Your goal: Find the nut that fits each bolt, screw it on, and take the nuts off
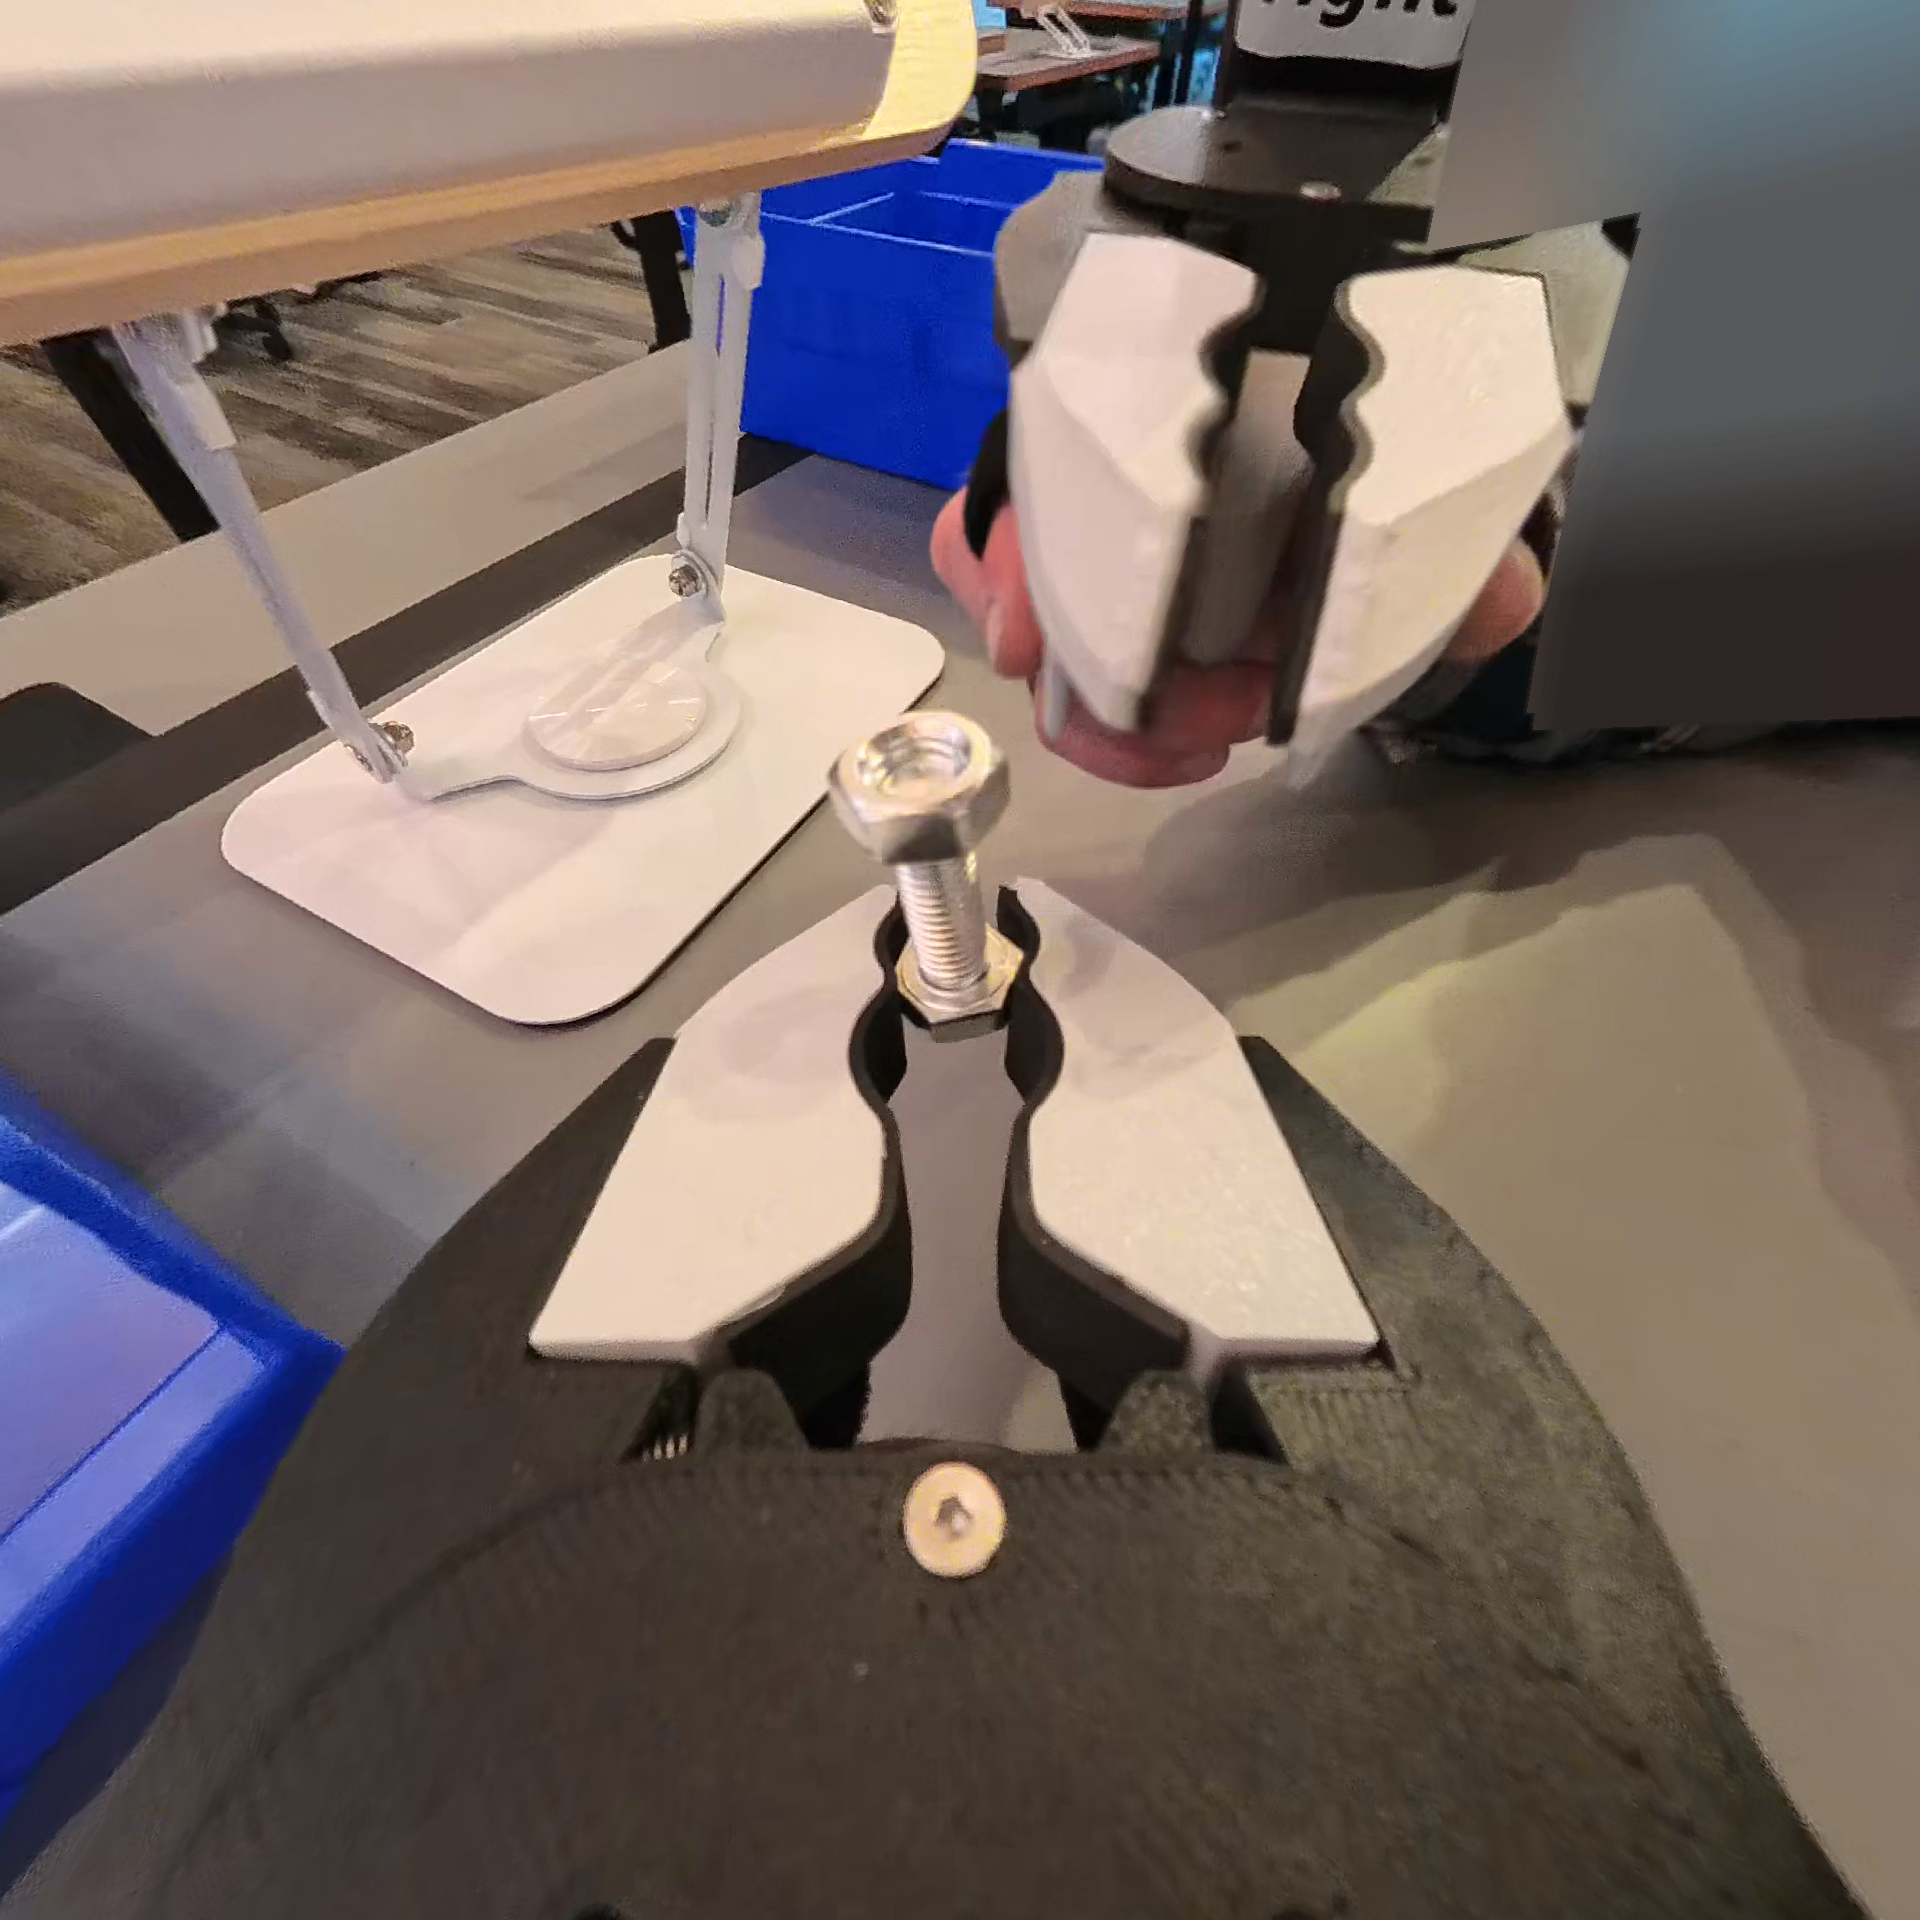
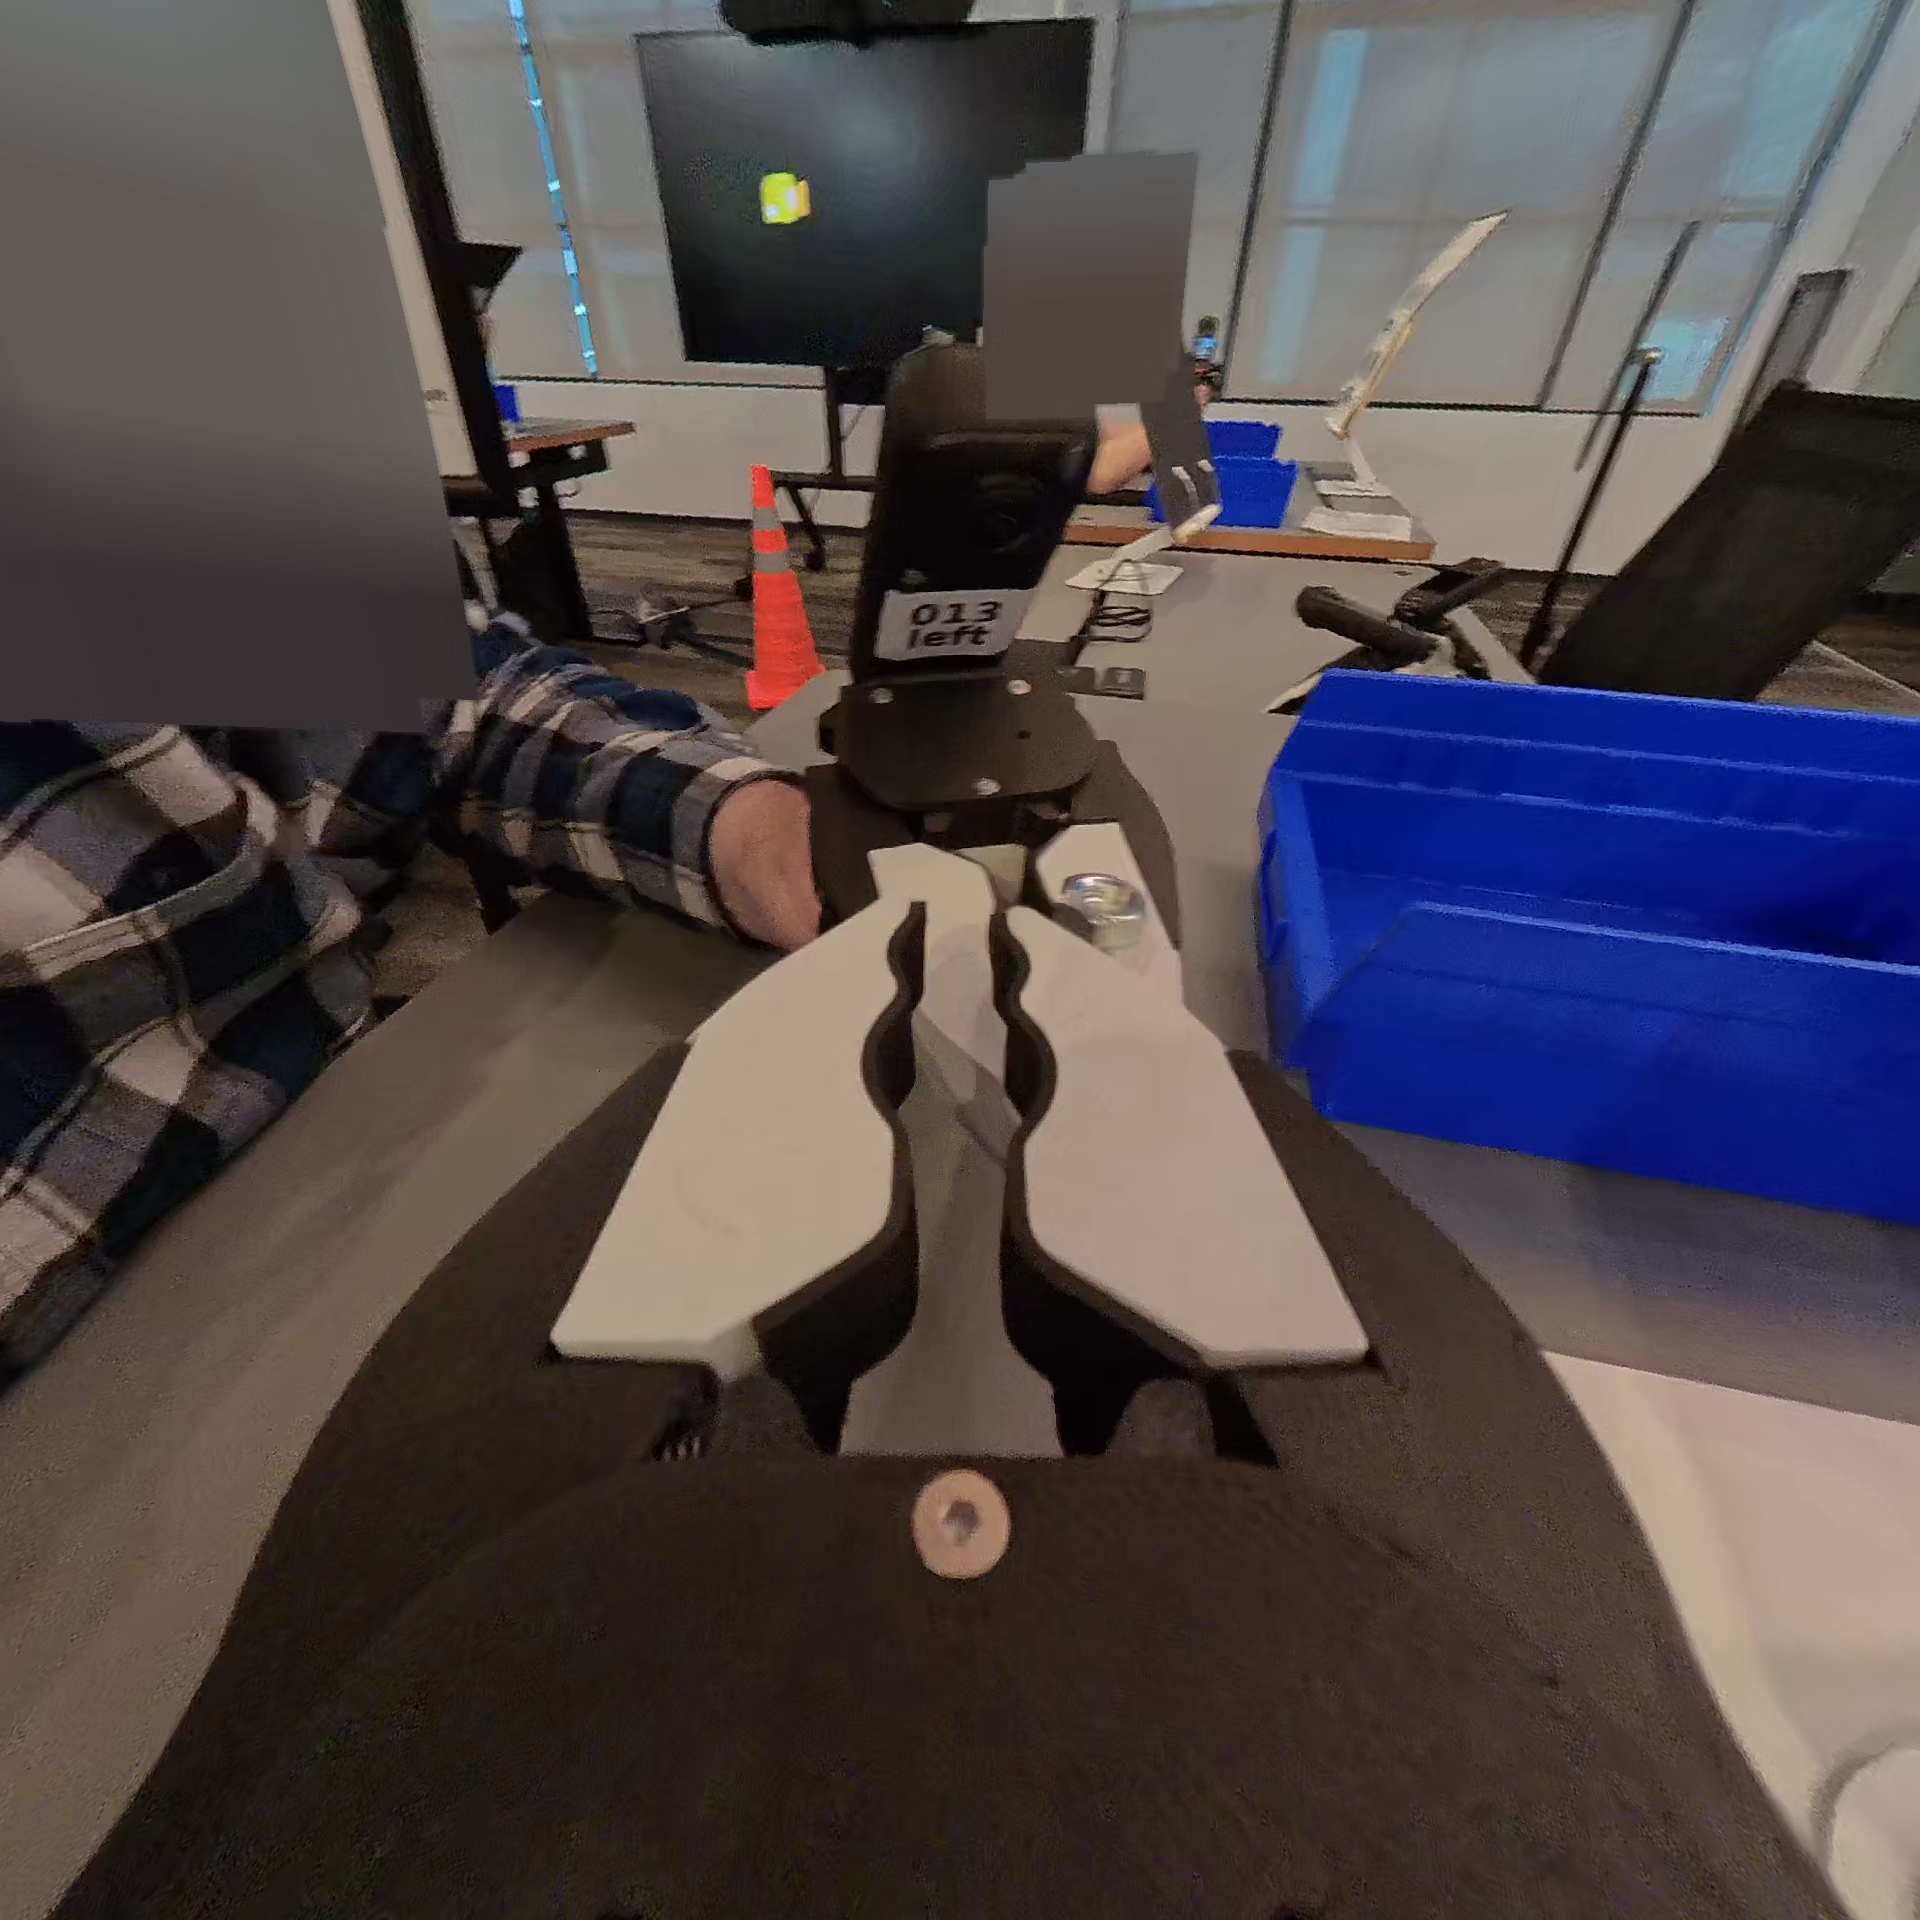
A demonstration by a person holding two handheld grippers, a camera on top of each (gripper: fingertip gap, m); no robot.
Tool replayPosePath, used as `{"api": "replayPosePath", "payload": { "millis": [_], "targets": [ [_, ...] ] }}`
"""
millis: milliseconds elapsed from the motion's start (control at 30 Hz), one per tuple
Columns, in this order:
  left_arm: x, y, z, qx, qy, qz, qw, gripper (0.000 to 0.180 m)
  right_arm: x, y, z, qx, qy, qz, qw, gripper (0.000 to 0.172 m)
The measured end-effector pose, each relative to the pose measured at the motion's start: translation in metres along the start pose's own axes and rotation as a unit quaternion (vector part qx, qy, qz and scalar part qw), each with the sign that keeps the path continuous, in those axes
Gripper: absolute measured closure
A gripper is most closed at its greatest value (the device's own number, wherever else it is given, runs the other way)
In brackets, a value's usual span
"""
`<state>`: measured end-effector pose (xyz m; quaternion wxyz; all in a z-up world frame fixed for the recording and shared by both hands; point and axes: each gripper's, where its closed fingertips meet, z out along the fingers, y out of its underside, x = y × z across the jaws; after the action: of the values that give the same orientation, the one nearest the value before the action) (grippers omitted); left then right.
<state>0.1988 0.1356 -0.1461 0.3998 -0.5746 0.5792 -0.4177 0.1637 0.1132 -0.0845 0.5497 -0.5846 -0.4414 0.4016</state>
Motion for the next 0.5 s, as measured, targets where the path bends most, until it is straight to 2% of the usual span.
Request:
{"api": "replayPosePath", "payload": {
  "millis": [100, 167, 300, 333, 367, 400, 433, 500],
  "targets": [
    [0.003, 0.002, 0.003, -0.007, 0.003, 0.009, 1.000, 0.166, 0.015, -0.001, 0.001, 0.004, 0.038, 0.020, 0.999, 0.123],
    [0.007, 0.003, 0.005, -0.013, 0.007, 0.015, 1.000, 0.166, 0.017, 0.004, 0.006, -0.004, 0.041, 0.025, 0.999, 0.115],
    [0.003, 0.004, 0.005, -0.014, 0.000, 0.010, 1.000, 0.166, 0.006, 0.007, 0.011, -0.014, 0.016, 0.014, 1.000, 0.115],
    [0.003, 0.004, 0.004, -0.013, 0.000, 0.010, 1.000, 0.166, 0.004, 0.006, 0.008, -0.012, 0.015, 0.006, 1.000, 0.122],
    [0.001, 0.004, 0.003, -0.013, -0.005, 0.005, 1.000, 0.166, -0.003, 0.003, 0.003, -0.001, -0.013, -0.003, 1.000, 0.157],
    [0.000, 0.004, 0.003, -0.012, -0.003, -0.001, 1.000, 0.166, -0.010, -0.002, -0.003, 0.018, -0.041, -0.005, 0.999, 0.166],
    [-0.001, 0.004, 0.002, -0.011, -0.001, -0.002, 1.000, 0.166, -0.007, -0.006, -0.006, 0.030, -0.037, 0.003, 0.999, 0.160],
    [0.000, 0.005, 0.003, -0.016, -0.003, 0.006, 1.000, 0.166, 0.008, -0.005, -0.007, 0.028, -0.003, 0.019, 0.999, 0.134]
  ]
}}
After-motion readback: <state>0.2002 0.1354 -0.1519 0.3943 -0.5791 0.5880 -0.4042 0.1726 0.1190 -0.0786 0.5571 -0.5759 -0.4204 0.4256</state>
